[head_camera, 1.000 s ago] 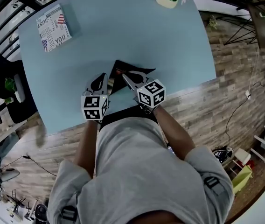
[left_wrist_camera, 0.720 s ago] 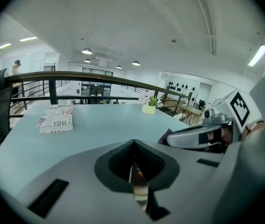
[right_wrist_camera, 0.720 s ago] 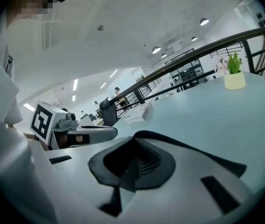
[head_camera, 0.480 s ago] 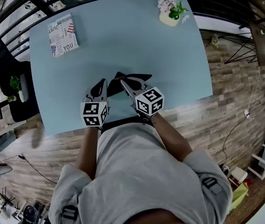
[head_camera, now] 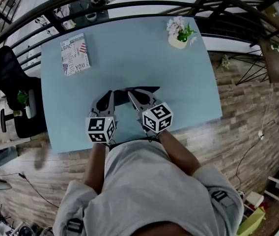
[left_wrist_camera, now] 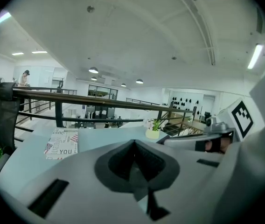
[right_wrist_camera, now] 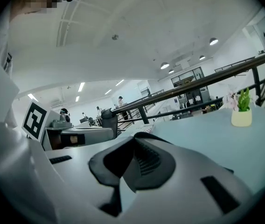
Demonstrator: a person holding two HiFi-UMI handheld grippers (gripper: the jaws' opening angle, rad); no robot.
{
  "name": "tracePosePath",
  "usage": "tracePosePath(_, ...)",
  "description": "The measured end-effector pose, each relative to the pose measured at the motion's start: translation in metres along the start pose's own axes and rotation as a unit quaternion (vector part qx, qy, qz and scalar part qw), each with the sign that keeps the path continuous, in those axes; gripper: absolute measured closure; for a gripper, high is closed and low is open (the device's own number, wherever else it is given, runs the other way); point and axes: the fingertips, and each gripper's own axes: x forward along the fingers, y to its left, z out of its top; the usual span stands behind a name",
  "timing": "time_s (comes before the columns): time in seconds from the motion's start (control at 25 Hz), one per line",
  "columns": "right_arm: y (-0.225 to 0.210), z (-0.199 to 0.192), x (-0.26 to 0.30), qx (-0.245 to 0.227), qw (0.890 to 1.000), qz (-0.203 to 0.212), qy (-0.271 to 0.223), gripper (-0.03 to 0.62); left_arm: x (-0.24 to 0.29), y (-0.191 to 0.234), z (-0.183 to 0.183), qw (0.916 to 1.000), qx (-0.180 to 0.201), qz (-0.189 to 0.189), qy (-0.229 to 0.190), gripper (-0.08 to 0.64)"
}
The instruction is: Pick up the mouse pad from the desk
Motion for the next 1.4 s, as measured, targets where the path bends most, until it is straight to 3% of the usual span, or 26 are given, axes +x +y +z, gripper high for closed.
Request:
tracePosePath(0.36,0.005,0.069,-0.003,-0.078,0.995,-0.03,-0.062,0.575,-0.009,0.011,0.066,0.9976,0.012,0.008,-0.067,0.548)
tracePosePath(0.84,-0.008,0.153,-0.019,-0.175,0.974,-0.1,-0.105,0.575,-0.027,0.027,0.141,0.9889,0.039,0.025,-0.141,0.548)
tracePosePath(1.16,-0.004,0.189,-0.039,-0.224,0.957,-0.125,-0.138,0.575,-0.041,0.027,0.171,0.983,0.05,0.04,-0.172,0.548)
tracePosePath(1.4,0.001,0.192,-0.05,-0.226,0.954,-0.13,-0.149,0.575,-0.049,0.012,0.171,0.9811,0.063,0.042,-0.178,0.548)
